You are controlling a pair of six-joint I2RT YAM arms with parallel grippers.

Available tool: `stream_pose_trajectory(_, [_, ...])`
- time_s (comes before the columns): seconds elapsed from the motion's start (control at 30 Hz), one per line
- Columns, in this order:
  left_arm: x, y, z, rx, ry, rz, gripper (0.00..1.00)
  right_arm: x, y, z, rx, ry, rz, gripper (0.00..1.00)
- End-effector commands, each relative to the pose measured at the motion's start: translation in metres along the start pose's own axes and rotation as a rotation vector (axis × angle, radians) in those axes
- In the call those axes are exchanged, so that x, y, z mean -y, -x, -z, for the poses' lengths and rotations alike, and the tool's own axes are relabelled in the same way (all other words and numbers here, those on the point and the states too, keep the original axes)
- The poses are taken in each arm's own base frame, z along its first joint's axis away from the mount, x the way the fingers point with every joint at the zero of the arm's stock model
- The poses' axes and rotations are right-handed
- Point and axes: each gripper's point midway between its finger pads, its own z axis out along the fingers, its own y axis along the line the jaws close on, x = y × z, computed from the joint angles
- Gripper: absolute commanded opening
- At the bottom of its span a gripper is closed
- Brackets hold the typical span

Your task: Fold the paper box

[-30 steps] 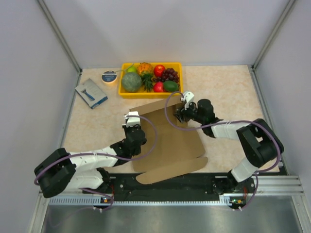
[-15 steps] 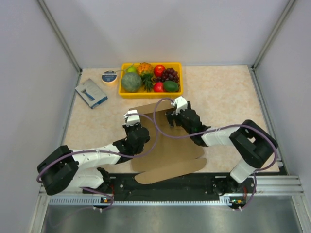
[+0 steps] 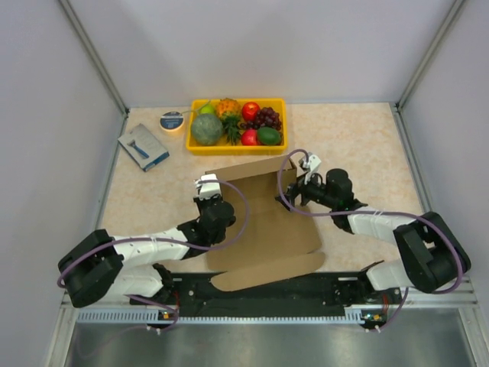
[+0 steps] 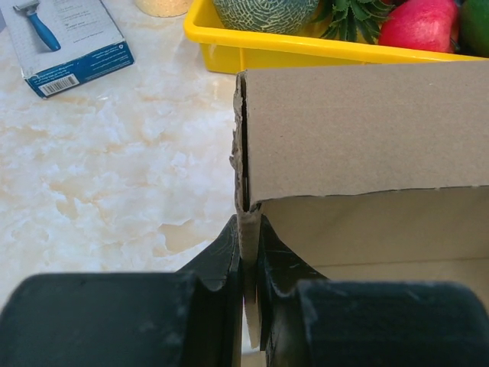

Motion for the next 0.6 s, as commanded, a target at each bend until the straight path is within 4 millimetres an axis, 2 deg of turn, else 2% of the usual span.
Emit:
stream_pose_trajectory(0.0, [-0.001, 0.005, 0.001, 0.023, -0.003, 0.030, 0.00, -0.026, 0.009, 0.013, 0.026, 0.198, -0.008, 0.99])
stream_pose_trajectory(0.07, [-0.001, 0.005, 0.001, 0.023, -0.006, 0.031, 0.00, -0.026, 0.005, 0.013, 0.026, 0.221, -0.005, 0.99])
stream_pose_trajectory(0.17, [-0.001, 0.005, 0.002, 0.024, -0.010, 0.031, 0.00, -0.013, -0.001, 0.007, 0.004, 0.164, -0.009, 0.99])
stream_pose_trajectory(0.3, [-0.002, 0.006, 0.002, 0.029, -0.015, 0.032, 0.00, 0.001, 0.004, -0.003, 0.017, 0.098, 0.020, 0.81])
stream_pose_trajectory(0.4, [-0.002, 0.006, 0.002, 0.030, -0.017, 0.031, 0.00, 0.008, 0.009, -0.009, 0.041, 0.023, 0.069, 0.76])
stream_pose_trajectory(0.43, [-0.001, 0.007, 0.002, 0.032, -0.020, 0.037, 0.00, 0.016, 0.008, -0.011, 0.040, -0.043, 0.074, 0.76])
stream_pose_trajectory(0.47, [0.000, 0.007, 0.002, 0.031, -0.021, 0.039, 0.00, 0.013, 0.010, -0.016, 0.048, -0.050, 0.113, 0.76])
stream_pose_trajectory(0.53, [0.002, 0.007, 0.002, 0.029, -0.029, 0.044, 0.00, 0.017, 0.007, -0.022, 0.036, -0.107, 0.129, 0.70])
stream_pose_trajectory(0.57, [0.002, 0.006, 0.002, 0.027, -0.030, 0.043, 0.00, 0.011, 0.011, -0.028, 0.042, -0.099, 0.142, 0.66])
